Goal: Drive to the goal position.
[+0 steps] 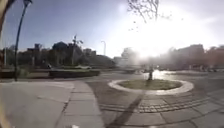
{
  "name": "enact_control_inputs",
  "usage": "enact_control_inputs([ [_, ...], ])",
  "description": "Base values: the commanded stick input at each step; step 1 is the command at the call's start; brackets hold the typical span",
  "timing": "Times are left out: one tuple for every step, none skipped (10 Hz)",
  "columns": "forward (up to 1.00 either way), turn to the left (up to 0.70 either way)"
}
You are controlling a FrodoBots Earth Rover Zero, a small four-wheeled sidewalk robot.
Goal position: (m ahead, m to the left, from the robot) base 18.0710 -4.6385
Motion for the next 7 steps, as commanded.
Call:
enact_control_inputs([
  [0.0,-0.7],
  [0.0,-0.7],
  [0.0,-0.7],
  [0.0,-0.7],
  [0.0,-0.7],
  [0.0,-0.7],
  [0.0,-0.7],
])
